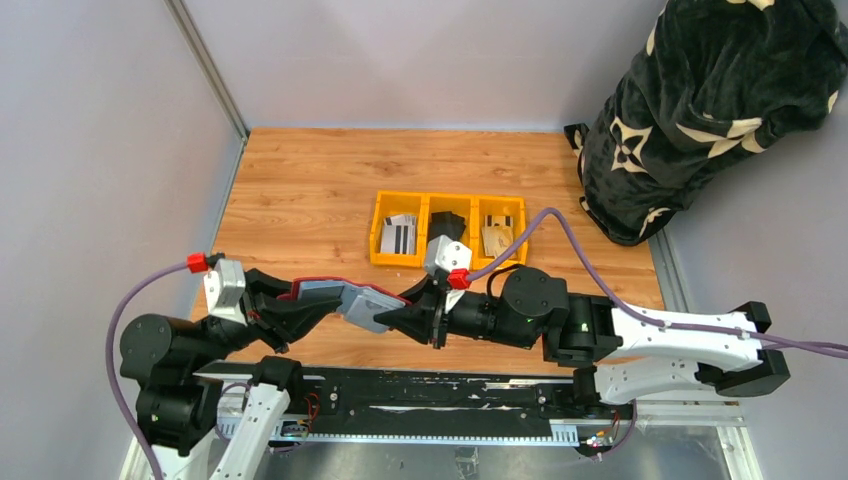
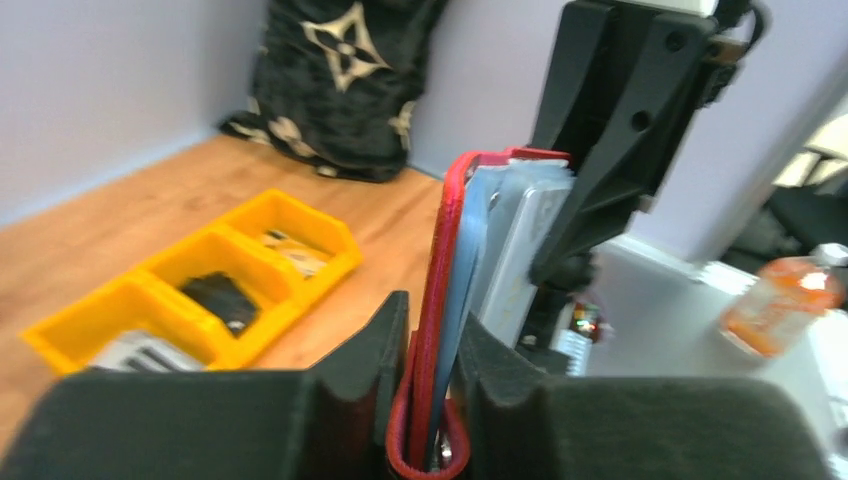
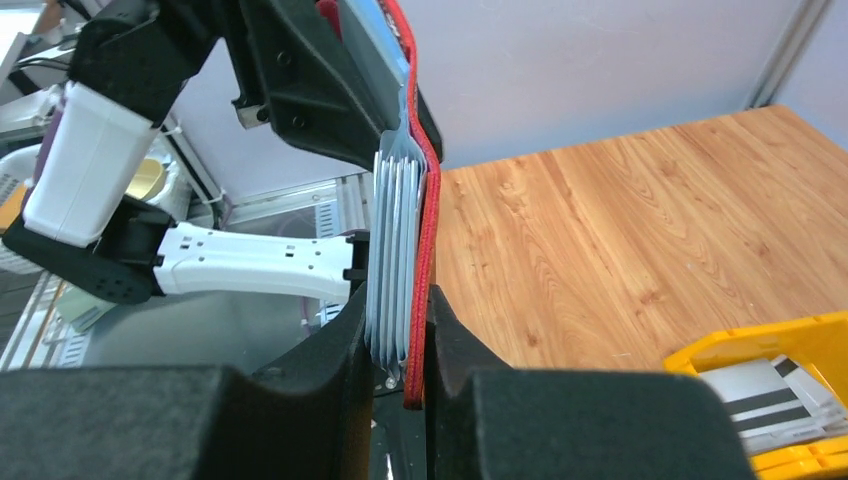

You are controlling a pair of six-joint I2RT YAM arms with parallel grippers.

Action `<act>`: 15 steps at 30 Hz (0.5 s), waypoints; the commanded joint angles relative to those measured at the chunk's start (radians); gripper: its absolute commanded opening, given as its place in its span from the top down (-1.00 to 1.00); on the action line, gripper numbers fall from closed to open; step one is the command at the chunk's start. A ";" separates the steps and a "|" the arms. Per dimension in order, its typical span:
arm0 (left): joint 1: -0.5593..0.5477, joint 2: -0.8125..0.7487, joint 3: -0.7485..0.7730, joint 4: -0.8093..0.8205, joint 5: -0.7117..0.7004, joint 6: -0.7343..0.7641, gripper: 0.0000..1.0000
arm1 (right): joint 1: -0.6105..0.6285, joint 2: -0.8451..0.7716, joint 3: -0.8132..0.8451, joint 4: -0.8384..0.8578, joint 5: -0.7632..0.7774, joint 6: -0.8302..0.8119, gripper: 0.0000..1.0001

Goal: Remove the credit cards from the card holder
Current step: Remove the credit card from the card holder.

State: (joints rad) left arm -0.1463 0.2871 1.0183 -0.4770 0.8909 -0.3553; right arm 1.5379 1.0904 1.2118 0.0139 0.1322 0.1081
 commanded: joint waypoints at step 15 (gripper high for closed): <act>0.002 0.105 0.030 0.048 0.245 -0.172 1.00 | -0.259 -0.019 -0.014 0.082 -0.611 0.045 -0.46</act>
State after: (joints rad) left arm -0.1463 0.3656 1.0183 -0.4061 1.0981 -0.5503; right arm 1.2896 1.0229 1.0882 0.1539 -0.3534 0.2188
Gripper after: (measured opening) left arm 0.075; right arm 0.701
